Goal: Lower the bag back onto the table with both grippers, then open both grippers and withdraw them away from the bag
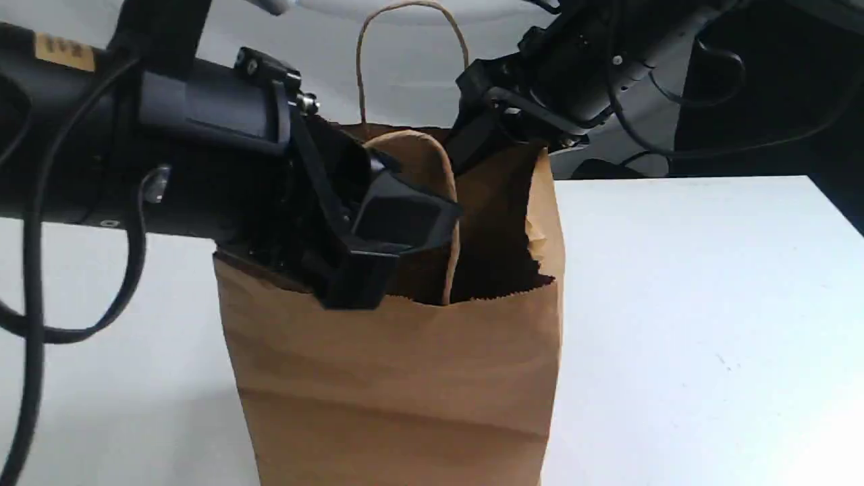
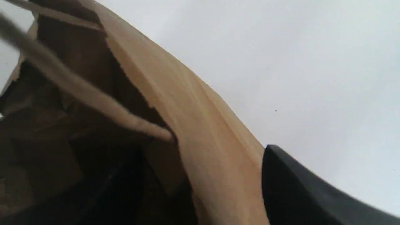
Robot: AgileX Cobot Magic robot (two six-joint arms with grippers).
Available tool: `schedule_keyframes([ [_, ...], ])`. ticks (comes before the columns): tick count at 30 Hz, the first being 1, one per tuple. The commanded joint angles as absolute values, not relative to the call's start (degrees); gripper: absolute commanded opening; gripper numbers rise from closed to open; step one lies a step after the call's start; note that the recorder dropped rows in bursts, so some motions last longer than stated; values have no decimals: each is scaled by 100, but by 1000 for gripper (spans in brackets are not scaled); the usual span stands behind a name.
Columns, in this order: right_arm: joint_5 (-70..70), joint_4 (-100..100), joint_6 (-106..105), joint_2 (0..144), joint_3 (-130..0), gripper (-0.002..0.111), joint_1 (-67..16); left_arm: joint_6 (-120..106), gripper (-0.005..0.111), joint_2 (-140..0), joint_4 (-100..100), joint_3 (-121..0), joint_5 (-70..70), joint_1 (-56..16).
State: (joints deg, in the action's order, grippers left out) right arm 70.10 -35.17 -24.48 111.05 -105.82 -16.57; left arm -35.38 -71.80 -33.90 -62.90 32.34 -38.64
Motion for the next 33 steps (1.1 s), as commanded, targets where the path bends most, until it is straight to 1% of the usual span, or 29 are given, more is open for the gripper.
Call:
schedule_keyframes([
  [1, 6996, -3443, -2498, 11002, -10610, 56, -1656, -3434, 51, -6992, -3236, -6295, 3163, -3858],
  [10, 6996, -3138, -2498, 10740, -10610, 56, -1656, -2786, 51, -6884, -2557, -6295, 3752, -3858],
  [19, 6996, -2604, -2362, 10239, -10610, 56, -1656, -2331, 50, -6538, -2205, -6295, 3937, -3858],
  [22, 6996, -2410, -2261, 10025, -10610, 54, -1656, -1996, 46, -6213, -1758, -6295, 4063, -3858],
  [24, 6996, -2352, -2247, 9813, -10610, 48, -1656, -1762, 42, -5978, -1523, -6295, 4179, -3858],
  [25, 6996, -2351, -2247, 9731, -10610, 44, -1656, -1645, 37, -5812, -1374, -6295, 4320, -3858],
  [26, 6996, -2351, -2247, 9599, -10610, 36, -1656, -1630, 33, -5699, -1292, -6295, 4444, -3858],
  [28, 6996, -2351, -2191, 9402, -10610, 21, -1656, -1630, 22, -5445, -1203, -6283, 4734, -3858],
  [29, 6996, -2351, -2183, 9296, -10610, 13, -1656, -1529, 15, -5277, -1106, -6283, 4890, -3858],
  [31, 6996, -2418, -2183, 9114, -10610, 0, -1656, -1383, 0, -5011, -991, -6244, 4990, -3858],
  [33, 6996, -2476, -2229, 8919, -10610, 0, -1656, -1344, 0, -4696, -894, -6152, 4973, -3858],
])
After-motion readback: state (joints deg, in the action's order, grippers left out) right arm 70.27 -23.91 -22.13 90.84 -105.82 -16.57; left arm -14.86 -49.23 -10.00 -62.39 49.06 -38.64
